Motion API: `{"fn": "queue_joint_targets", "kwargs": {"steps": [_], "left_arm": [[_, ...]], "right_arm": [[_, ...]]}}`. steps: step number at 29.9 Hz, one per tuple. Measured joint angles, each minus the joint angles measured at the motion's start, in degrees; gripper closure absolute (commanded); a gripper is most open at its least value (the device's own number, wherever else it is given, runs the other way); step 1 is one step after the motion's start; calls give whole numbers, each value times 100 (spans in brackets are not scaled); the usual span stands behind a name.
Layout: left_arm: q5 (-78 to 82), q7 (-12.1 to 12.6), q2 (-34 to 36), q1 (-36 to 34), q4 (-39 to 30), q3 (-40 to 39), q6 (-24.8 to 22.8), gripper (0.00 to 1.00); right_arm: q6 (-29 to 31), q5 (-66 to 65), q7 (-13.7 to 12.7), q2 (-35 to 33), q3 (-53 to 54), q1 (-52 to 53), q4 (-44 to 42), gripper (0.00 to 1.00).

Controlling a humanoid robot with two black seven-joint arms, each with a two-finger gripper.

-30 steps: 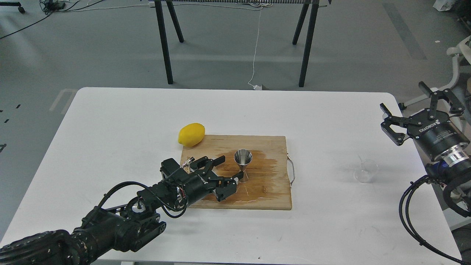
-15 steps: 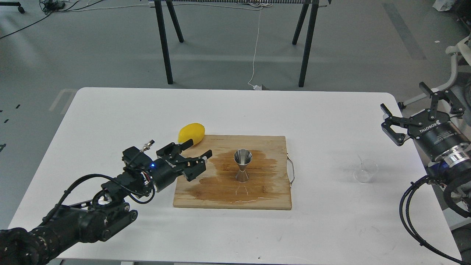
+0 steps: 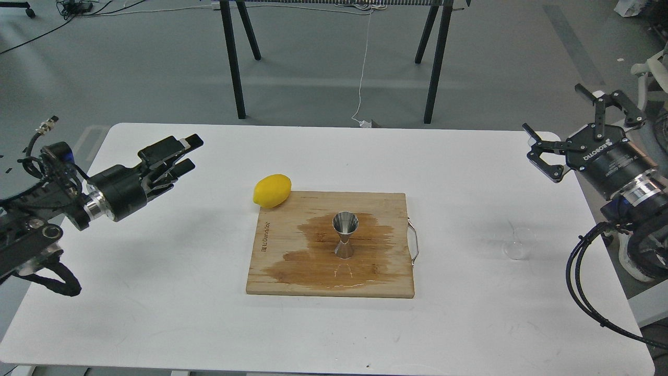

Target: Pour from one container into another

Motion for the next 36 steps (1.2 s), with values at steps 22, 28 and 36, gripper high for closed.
{"fn": "queue_joint_targets", "kwargs": {"steps": [22,28,36], "left_arm": [[-1433,0,-59,365,-7,-563,-613,8],[-1425,0,-136,401,-8,-568,-613,8],[-1425,0,-144,417,-9,-582,-613,8]], "right_arm": [[-954,4301,62,-1429,303,-4267,2485,2],[-1609,4206,120,-893,266,-4081,1816,2],[-2453,3668,128,-278,183,-3278,1267,2]]}}
